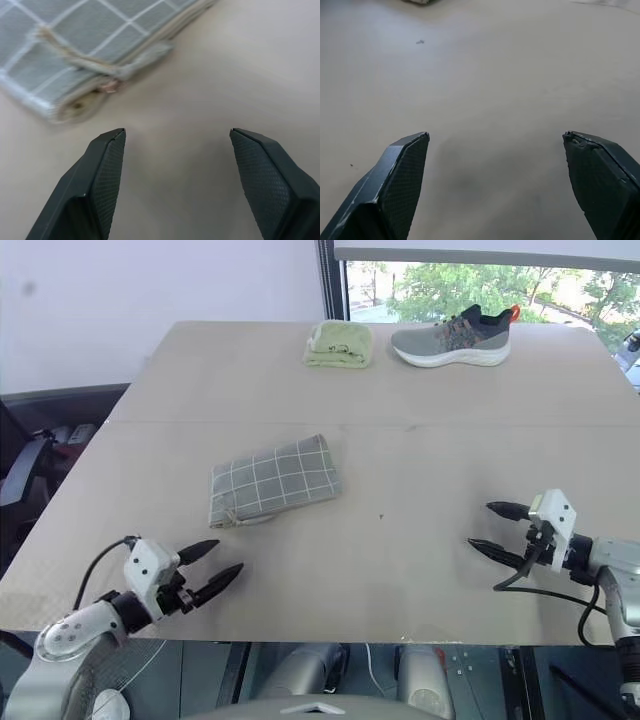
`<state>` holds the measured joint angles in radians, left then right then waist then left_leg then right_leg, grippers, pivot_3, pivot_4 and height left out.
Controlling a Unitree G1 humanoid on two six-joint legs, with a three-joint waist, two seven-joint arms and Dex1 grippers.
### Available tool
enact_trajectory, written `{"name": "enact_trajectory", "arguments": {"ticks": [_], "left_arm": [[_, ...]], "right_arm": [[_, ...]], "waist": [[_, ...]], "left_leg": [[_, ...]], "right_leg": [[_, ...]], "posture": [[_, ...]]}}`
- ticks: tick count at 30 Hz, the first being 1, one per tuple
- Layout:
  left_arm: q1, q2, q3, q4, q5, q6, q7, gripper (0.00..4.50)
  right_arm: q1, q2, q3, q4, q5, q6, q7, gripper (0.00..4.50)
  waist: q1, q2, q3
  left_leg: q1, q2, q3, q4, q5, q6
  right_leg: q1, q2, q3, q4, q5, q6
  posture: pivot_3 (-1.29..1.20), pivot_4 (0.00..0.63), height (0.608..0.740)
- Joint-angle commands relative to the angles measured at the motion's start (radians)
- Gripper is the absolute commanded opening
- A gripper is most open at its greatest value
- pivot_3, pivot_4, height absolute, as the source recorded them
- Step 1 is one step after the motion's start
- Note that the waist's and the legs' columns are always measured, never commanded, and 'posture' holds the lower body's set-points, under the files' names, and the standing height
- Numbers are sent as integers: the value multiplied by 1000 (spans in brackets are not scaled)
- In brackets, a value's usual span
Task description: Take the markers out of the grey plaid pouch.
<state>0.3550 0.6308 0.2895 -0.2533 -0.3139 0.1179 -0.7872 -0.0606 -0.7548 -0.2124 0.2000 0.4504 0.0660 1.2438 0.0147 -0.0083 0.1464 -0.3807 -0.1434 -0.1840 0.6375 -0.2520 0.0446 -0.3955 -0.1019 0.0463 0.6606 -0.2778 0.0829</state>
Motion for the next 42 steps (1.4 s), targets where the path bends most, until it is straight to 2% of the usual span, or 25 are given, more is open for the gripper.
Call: {"name": "enact_trajectory", "arguments": {"ticks": [1,4,8,10,13,16,18,20,25,29,37,42], "left_arm": [[-13,44,44,56,95,-131,23,3419],[-38,94,61,144,180,-259,38,3419],[-121,222,95,439,319,-509,114,3419],[-191,268,57,589,386,-662,158,3419],[-341,280,-3,770,481,-847,272,3419],[-446,268,-107,839,665,-1007,423,3419],[-512,271,-196,874,781,-1048,479,3419],[-574,265,-272,919,836,-1100,489,3419],[-679,220,-380,1043,729,-1206,404,3419],[-716,198,-443,1065,630,-1241,297,3419],[-654,214,-581,899,465,-1255,87,3419],[-587,211,-588,762,398,-1160,43,3419]], "right_arm": [[20,-15,-40,-71,84,77,32,4359],[42,-32,-52,-97,107,109,48,4359],[65,-47,-91,-165,181,200,45,4359],[81,-53,-109,-220,242,280,44,4359],[105,-61,-114,-284,276,343,38,4359],[115,-62,-106,-337,284,374,27,4359],[111,-62,-113,-373,308,405,16,4359],[104,-60,-117,-394,318,419,5,4359],[100,-60,-125,-412,317,424,-13,4359],[108,-60,-134,-410,310,417,-20,4359],[126,-50,-137,-423,304,412,-32,4359],[135,-41,-130,-426,296,404,-40,4359]], "waist": [[0,0,0],[0,0,0],[0,0,0],[0,1,0],[3,1,0],[6,0,-1],[2,-1,-1],[3,0,-1],[0,1,-2],[2,3,-3],[-3,4,-4],[-3,8,-8]], "left_leg": [[0,0,0,0,0,0],[0,0,0,0,0,0],[0,0,-1,-1,-1,1],[1,0,-1,-2,-2,3],[0,-1,-1,-2,-2,3],[-1,-2,-1,-1,-1,1],[-2,-2,-1,-1,0,0],[-2,-2,-1,-1,0,0],[0,-2,0,-1,0,0],[-1,-2,-1,1,0,0],[-1,-2,0,1,0,0],[0,-2,0,1,0,1]], "right_leg": [[0,0,0,0,0,0],[0,-1,0,-1,0,0],[0,0,-1,0,0,0],[0,0,-1,0,0,0],[-1,-1,-1,-1,0,0],[-1,-2,-2,-2,0,0],[-1,-2,-1,-2,0,0],[-1,-2,-1,-2,0,0],[-1,-2,0,1,0,0],[-1,-2,-1,1,0,0],[0,-2,0,1,0,1],[0,-2,0,1,0,1]], "posture": [[0,150,740],[0,150,740],[0,150,740],[0,150,740],[0,150,740],[0,150,740],[0,150,740],[0,150,740],[0,150,740],[0,150,740],[0,150,740],[0,150,740]]}}
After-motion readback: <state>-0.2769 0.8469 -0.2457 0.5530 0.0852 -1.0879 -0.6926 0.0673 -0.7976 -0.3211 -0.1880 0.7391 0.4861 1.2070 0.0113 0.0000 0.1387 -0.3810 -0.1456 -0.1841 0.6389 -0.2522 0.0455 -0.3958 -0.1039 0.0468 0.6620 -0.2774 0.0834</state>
